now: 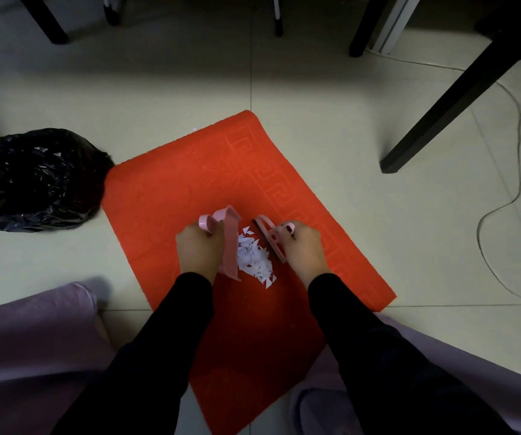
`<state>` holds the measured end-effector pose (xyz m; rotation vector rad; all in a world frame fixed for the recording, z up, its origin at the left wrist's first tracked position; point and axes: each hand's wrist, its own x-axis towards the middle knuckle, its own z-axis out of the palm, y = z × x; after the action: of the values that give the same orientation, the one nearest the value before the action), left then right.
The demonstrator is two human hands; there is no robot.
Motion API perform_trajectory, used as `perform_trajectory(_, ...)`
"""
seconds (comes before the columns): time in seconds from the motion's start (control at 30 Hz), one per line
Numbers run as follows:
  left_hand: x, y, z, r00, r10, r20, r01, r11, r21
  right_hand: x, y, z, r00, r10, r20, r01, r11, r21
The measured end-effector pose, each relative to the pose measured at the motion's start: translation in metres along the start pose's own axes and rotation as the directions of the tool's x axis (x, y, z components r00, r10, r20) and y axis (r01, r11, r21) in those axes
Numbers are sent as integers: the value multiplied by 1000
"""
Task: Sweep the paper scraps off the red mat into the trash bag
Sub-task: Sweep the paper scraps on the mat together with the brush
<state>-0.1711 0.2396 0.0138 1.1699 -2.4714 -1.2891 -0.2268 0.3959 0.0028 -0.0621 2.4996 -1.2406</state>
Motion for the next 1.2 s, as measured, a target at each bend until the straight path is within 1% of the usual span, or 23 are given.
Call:
perform_trajectory(0.2,-13,6,18,1000,-10,20,11,1000,-26,-3,13,-14,997,61,-42,-58,994,88)
perform_trajectory(0.37,-21,15,29,999,-18,44,20,999,-51,-1,29,-36,974,166,-158,-140,977,159)
perform_trajectory(0.5,-23,17,43,997,-34,71,40,995,-88,3,51,-47,937,221,-271,-186,971,151)
perform_trajectory(0.6,-28,18,56,995,-11,99,20,996,-84,3,67,-51,912,240,-333,-217,971,105)
perform_trajectory(0.7,-32,21,65,992,22,122,-11,996,-86,2,78,-46,920,216,-327,-223,975,17)
perform_trajectory(0.77,-34,21,68,990,21,140,-9,997,-81,2,81,-38,933,204,-298,-221,975,-25)
perform_trajectory(0.87,-33,19,69,990,17,139,-7,997,-74,2,80,-24,953,212,-217,-226,973,-41)
perform_trajectory(0.97,-30,14,68,993,14,121,-6,998,-65,1,70,-17,971,164,-176,-179,982,-68)
perform_trajectory(1.03,-28,12,66,993,-18,114,28,996,-85,-1,63,-16,981,145,-129,-157,984,-89)
perform_trajectory(1.1,-27,10,65,993,-22,112,32,996,-84,-4,59,-19,984,143,-102,-150,986,-71)
perform_trajectory(1.2,-27,11,61,994,-4,111,11,998,-63,-4,60,-29,975,163,-148,-163,987,12)
